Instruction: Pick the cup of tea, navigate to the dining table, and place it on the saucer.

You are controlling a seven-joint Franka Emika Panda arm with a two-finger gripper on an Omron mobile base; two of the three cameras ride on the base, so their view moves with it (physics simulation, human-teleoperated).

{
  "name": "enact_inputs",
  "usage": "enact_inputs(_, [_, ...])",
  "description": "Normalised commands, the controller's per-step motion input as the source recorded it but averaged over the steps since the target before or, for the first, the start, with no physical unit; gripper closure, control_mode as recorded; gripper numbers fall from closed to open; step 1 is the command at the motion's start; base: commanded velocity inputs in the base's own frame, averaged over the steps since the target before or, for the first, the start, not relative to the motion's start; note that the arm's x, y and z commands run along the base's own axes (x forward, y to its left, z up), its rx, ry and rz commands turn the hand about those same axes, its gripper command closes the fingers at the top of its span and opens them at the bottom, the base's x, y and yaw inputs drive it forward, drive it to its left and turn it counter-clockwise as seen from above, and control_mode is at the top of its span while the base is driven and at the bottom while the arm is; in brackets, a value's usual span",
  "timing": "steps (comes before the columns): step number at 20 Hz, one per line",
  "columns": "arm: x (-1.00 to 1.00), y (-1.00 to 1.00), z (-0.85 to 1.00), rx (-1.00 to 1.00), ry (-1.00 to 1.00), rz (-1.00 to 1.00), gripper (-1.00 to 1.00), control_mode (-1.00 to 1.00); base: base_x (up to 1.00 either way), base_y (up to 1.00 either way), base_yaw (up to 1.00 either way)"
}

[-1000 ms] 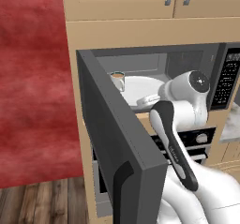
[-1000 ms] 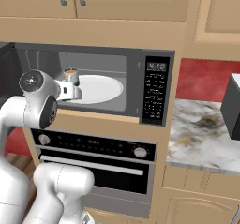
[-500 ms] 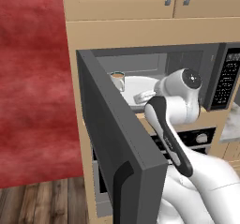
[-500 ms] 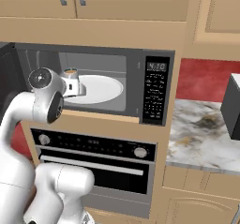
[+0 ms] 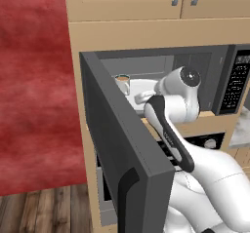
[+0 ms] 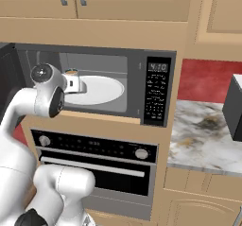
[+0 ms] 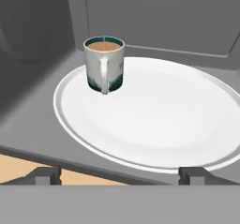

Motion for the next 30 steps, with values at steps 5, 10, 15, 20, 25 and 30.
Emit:
enact_inputs(5, [0.0, 0.27, 0.01, 0.0, 0.0, 0.0, -1.0, -1.0, 0.0, 0.0, 0.0])
enact_inputs(10, [0.17, 0.48, 0.06, 0.0, -0.04, 0.0, -1.0, -1.0, 0.0, 0.0, 0.0])
enact_inputs(15, [0.62, 0.26, 0.0, 0.0, -0.01, 0.0, -1.0, -1.0, 0.0, 0.0, 0.0])
enact_inputs(20, [0.65, 0.08, 0.0, 0.0, 0.0, 0.0, -1.0, -1.0, 0.0, 0.0, 0.0])
enact_inputs(25, [0.18, 0.0, 0.0, 0.0, 0.0, 0.0, -1.0, -1.0, 0.0, 0.0, 0.0])
enact_inputs(30, [0.21, -0.01, -0.09, 0.0, 0.02, 0.0, -1.0, -1.0, 0.0, 0.0, 0.0])
